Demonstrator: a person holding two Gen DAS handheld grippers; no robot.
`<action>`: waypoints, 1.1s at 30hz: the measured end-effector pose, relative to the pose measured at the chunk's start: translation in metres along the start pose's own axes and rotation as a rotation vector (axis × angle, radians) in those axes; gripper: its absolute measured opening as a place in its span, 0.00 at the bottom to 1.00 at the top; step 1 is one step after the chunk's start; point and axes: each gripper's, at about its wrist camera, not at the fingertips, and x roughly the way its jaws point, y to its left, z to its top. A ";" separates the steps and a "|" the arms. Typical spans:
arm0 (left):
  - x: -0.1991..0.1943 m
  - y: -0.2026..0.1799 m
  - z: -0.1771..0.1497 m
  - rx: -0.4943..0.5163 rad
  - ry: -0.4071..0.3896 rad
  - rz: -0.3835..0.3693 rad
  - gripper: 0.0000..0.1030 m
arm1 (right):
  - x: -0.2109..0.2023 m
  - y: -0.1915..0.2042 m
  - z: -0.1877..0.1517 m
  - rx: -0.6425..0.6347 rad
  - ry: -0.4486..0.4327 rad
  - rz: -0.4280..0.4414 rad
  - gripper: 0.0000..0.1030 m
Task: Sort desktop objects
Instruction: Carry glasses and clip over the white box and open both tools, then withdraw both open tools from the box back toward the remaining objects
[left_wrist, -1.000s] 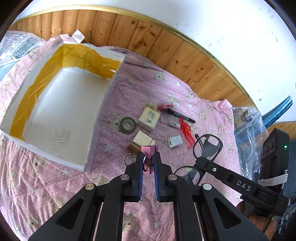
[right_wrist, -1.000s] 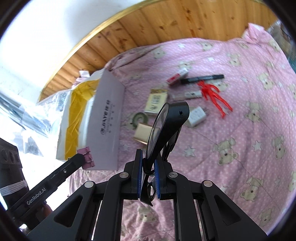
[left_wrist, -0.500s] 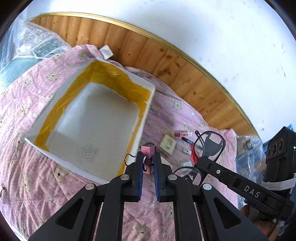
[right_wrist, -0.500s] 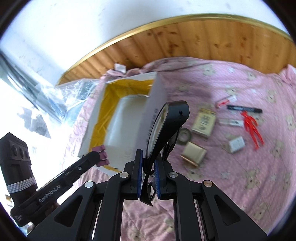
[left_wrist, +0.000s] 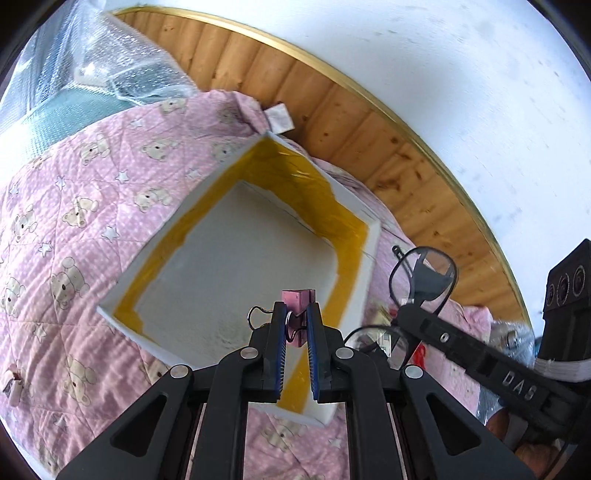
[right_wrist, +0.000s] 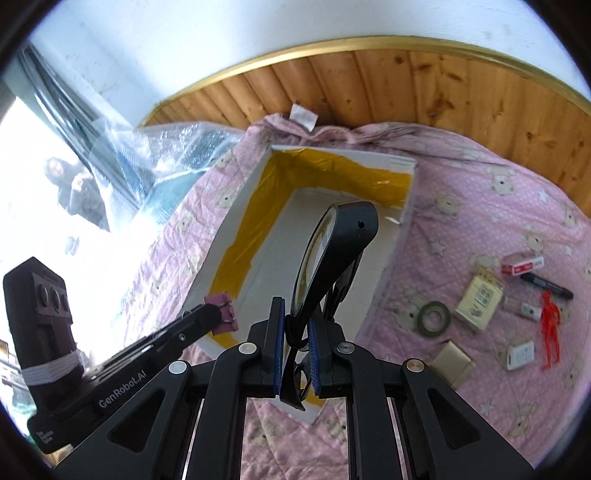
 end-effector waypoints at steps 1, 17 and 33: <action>0.003 0.004 0.003 -0.005 0.000 0.007 0.11 | 0.005 0.002 0.000 -0.007 0.007 0.001 0.12; 0.046 0.038 0.010 -0.064 0.075 0.120 0.33 | 0.033 -0.023 -0.015 0.045 0.086 0.084 0.28; 0.008 0.003 -0.043 0.024 0.131 0.124 0.34 | -0.021 -0.066 -0.092 0.188 0.051 0.114 0.33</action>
